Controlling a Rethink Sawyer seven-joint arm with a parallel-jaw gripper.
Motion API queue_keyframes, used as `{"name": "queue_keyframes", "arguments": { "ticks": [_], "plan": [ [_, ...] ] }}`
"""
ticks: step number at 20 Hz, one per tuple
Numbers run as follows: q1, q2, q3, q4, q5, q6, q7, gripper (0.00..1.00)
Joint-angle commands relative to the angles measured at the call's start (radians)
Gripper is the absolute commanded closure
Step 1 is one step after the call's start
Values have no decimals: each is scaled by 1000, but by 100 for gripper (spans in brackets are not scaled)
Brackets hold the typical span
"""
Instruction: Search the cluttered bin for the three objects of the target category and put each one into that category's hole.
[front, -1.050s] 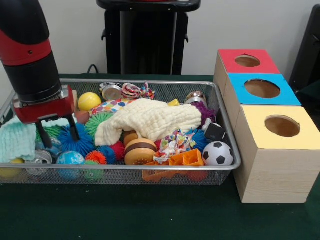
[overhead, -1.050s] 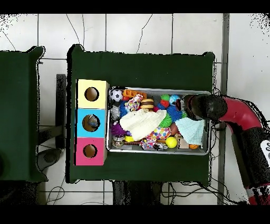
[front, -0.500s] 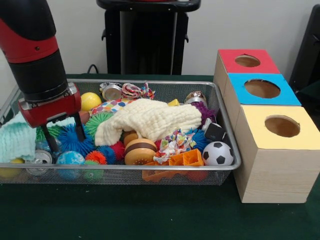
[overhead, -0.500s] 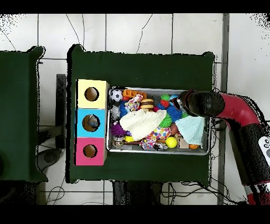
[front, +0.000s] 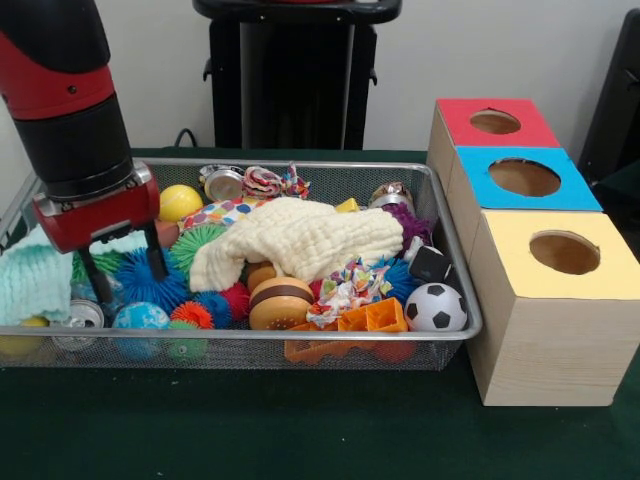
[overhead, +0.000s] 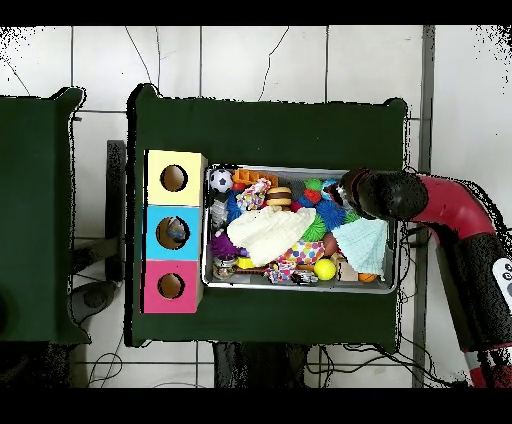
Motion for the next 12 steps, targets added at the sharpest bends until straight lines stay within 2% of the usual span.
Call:
{"name": "queue_keyframes", "arguments": {
  "ticks": [1, 6, 12],
  "plan": [
    [8, 42, -62, -38, 21, 104, -59, 0],
    [10, 54, -119, -40, 46, 42, 83, 0],
    [23, 19, -210, 13, 80, -77, 297, 0]
  ]
}}
